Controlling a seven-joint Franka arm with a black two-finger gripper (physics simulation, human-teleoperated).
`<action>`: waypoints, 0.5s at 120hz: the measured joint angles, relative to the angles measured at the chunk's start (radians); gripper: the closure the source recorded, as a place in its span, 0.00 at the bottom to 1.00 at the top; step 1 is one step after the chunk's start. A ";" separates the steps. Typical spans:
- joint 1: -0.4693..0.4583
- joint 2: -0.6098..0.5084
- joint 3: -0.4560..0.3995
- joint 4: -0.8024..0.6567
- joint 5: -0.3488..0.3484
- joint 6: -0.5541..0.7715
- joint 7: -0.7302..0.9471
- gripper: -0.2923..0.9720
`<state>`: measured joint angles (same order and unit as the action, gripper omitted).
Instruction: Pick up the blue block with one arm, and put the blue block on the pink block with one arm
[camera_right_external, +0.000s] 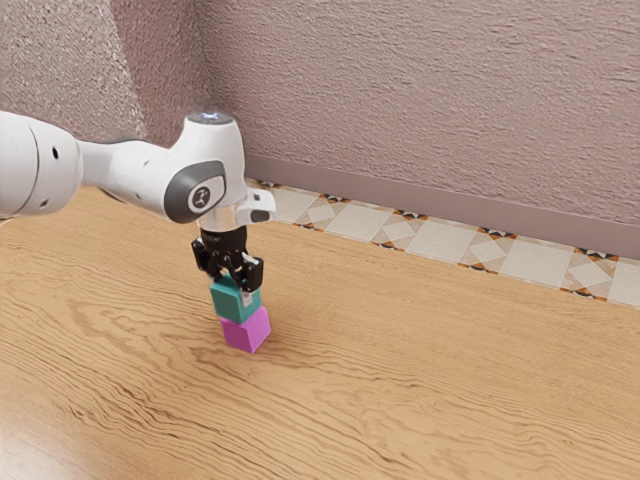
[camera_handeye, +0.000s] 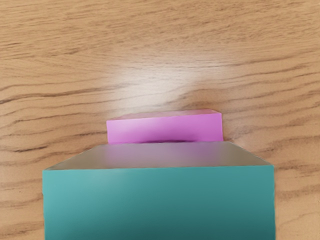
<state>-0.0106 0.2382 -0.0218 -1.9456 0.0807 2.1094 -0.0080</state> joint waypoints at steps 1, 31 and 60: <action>0.000 0.000 0.000 0.000 -0.001 0.000 0.001 0.45; 0.000 -0.011 -0.001 0.013 -0.014 -0.009 0.017 0.30; 0.000 -0.076 -0.001 0.078 -0.016 -0.100 0.032 0.25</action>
<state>-0.0108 0.1624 -0.0231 -1.8671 0.0648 2.0092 0.0244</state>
